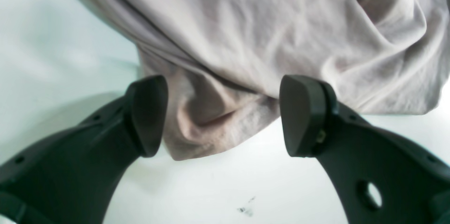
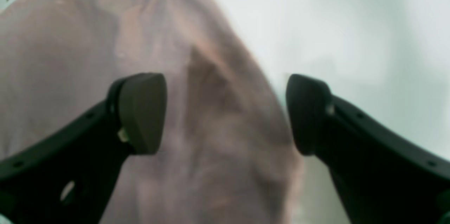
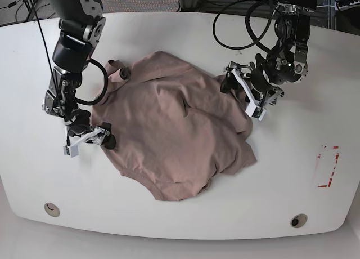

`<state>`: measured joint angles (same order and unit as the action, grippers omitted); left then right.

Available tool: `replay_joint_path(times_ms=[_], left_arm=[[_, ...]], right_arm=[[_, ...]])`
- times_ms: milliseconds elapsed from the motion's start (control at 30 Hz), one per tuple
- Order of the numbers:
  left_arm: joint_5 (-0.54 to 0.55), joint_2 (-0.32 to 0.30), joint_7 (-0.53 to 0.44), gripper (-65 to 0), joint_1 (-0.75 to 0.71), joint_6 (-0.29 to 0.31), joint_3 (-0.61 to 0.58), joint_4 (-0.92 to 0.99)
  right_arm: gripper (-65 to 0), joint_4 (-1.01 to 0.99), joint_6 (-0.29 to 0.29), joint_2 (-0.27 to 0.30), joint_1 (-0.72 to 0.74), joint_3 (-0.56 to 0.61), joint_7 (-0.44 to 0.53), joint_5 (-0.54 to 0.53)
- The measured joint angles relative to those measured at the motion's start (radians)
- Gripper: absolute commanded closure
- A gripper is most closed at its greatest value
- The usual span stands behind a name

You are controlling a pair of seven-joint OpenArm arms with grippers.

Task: Fold the T-shirt properly
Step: 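Move the right gripper along the shirt edge away from the left gripper, then close the left gripper on the shirt edge fabric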

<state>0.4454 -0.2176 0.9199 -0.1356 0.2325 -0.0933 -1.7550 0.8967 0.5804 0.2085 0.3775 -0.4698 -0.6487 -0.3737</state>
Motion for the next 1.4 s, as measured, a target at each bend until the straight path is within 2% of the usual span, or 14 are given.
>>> replay_joint_path(times_ms=[133, 333, 400, 433, 533, 633, 733, 800, 900, 1067, 1200, 1400], left_arm=[[0.000, 0.001, 0.001, -46.1, 0.000, 0.000, 0.000, 0.000], [0.000, 0.000, 0.000, -46.3, 0.000, 0.000, 0.001, 0.000], [0.000, 0.000, 0.001, -46.3, 0.000, 0.000, 0.001, 0.000], [0.000, 0.001, 0.001, -46.3, 0.000, 0.000, 0.003, 0.000], [0.005, 0.006, 0.000, -46.3, 0.000, 0.010, 0.030, 0.000], [0.004, 0.009, 0.000, -46.4, -0.001, 0.061, 0.076, 0.000], [0.002, 0.015, 0.000, -46.5, 0.000, 0.111, 0.121, 0.000], [-0.001, 0.029, 0.002, -46.7, 0.000, 0.138, 0.161, 0.000], [0.000, 0.051, 0.004, -47.5, -0.001, 0.171, 0.212, 0.000], [0.000, 0.056, 0.018, -53.1, 0.000, 0.213, 0.230, 0.000], [-0.002, 0.058, 0.068, -53.8, 0.000, 0.217, 0.232, 0.000], [-0.003, 0.059, 0.078, -54.0, -0.002, 0.217, 0.233, 0.002]], right_arm=[[-50.3, 0.000, 0.005, -0.026, 0.001, 0.001, 0.003, -0.008], [-49.8, 0.000, 0.008, -0.034, 0.001, 0.001, 0.010, -0.009], [-47.1, 0.000, 0.008, -0.034, 0.001, 0.001, 0.010, -0.009], [-44.5, 0.000, 0.008, -0.034, 0.000, 0.001, 0.010, -0.011], [-31.1, 0.000, 0.008, -0.034, -0.002, 0.000, 0.009, -0.011], [-16.5, -0.001, 0.008, -0.034, -0.007, 0.000, 0.000, -0.004], [-5.2, -0.002, 0.007, -0.034, -0.010, 0.001, -0.008, 0.002], [-1.3, -0.002, 0.007, -0.034, -0.011, 0.001, -0.014, 0.004], [-0.6, -0.002, 0.006, -0.031, -0.013, 0.005, -0.017, 0.008], [-0.6, -0.002, 0.007, -0.027, -0.008, 0.004, -0.010, 0.057], [-0.6, -0.001, 0.007, -0.029, -0.005, 0.004, -0.005, 0.083], [-0.6, -0.001, 0.007, -0.029, -0.005, 0.004, -0.006, 0.082]])
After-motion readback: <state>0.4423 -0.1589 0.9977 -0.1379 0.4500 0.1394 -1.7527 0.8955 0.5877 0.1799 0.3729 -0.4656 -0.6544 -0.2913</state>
